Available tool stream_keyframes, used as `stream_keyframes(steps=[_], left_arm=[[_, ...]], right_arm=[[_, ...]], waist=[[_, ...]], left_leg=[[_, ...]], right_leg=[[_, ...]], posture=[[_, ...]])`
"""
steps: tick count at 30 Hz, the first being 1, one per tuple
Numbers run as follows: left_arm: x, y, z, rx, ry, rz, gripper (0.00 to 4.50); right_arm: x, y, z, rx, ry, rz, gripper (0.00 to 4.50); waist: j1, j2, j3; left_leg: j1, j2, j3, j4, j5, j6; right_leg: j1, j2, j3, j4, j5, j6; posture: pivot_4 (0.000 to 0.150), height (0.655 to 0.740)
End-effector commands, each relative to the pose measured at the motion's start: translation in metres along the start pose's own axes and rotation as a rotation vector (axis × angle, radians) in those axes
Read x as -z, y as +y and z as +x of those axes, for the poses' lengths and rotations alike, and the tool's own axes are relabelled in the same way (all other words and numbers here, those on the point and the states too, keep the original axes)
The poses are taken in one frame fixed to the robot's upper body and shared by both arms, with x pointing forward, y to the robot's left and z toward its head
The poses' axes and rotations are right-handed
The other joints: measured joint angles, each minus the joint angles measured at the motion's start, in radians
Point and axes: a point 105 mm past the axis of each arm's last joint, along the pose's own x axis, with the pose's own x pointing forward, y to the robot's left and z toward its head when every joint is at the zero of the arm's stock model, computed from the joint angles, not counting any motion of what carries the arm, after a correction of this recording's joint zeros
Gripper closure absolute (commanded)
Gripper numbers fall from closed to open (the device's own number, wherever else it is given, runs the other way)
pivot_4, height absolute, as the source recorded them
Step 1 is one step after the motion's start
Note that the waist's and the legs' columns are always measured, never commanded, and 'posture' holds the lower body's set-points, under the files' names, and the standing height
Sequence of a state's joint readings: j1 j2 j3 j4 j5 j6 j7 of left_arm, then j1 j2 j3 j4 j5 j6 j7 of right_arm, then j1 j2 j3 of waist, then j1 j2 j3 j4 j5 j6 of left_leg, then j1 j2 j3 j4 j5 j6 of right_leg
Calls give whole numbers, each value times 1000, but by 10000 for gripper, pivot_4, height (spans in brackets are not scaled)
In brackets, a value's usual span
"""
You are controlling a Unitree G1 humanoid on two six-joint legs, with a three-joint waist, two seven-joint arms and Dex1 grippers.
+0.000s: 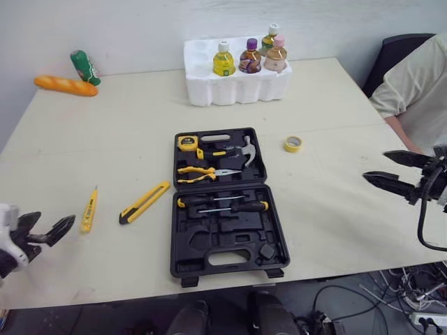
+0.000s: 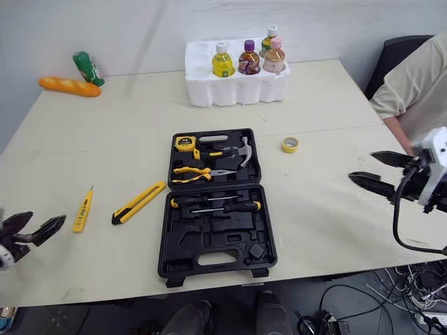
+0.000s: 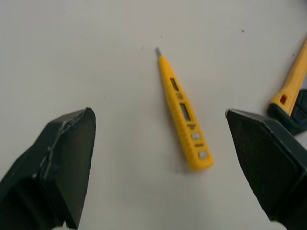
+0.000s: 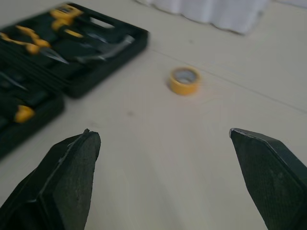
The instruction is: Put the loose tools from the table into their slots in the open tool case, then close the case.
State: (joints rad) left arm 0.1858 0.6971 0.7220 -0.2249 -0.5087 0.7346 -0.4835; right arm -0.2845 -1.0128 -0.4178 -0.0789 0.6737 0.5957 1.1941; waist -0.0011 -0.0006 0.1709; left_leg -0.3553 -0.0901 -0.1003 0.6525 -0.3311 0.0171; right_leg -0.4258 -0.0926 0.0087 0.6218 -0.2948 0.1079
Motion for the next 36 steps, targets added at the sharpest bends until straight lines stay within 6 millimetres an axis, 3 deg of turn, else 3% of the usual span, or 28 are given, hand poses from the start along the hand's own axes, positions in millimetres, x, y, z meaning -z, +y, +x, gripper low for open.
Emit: stream_keyframes(steps=[1,7,12,16,25,28,31,34,36], left_arm=[[0,-8,8,-20,36,-21,0],[8,-9,35,-37,133,-5,0],[19,-15,54,-29,211,-9,0],[30,-21,59,-22,273,103,0],[30,-26,64,-9,270,106,38873],[12,-16,62,-14,225,128,40017],[-30,-24,56,96,127,194,40017],[-65,-61,42,353,70,357,40017],[-76,-90,32,527,41,468,40017]], right_arm=[[-32,51,17,-257,-50,-32,269],[-54,97,27,-492,-78,-61,269],[-62,108,38,-540,-115,-75,269],[-57,108,41,-528,-89,-88,269],[-54,109,42,-465,-72,-115,0],[-53,106,41,-432,-68,-109,0],[-50,103,38,-397,-49,-94,0],[-47,101,34,-370,-35,-78,0],[-45,102,33,-356,-35,-68,0]], waist=[[3,0,0],[25,-1,0],[29,-3,0],[33,-2,-1],[34,0,-2],[33,0,-2],[29,-4,1],[27,-8,3],[28,-8,3]], left_leg=[[0,0,0,0,0,0],[0,-1,0,1,0,0],[-1,-2,-1,1,0,0],[0,-1,-1,1,0,0],[2,-1,-1,-1,2,-2],[1,-1,-1,-1,2,-2],[1,-1,-1,-1,2,-2],[-2,-1,-2,-1,2,-2],[-3,-1,-2,0,2,-1]], right_leg=[[0,0,0,0,0,0],[0,-1,0,-1,0,0],[0,-1,-1,-1,0,0],[0,-1,-1,-1,0,0],[1,-1,-1,1,1,-1],[1,-1,-1,1,1,-1],[0,-1,-1,1,1,-1],[-2,-1,-2,-1,1,-1],[-2,-2,-1,-3,1,-1]], posture=[[1500,7374],[1500,7374],[1500,7374],[1500,7374],[1500,7374],[1500,7374],[1500,7374],[1500,7374],[1500,7374]])
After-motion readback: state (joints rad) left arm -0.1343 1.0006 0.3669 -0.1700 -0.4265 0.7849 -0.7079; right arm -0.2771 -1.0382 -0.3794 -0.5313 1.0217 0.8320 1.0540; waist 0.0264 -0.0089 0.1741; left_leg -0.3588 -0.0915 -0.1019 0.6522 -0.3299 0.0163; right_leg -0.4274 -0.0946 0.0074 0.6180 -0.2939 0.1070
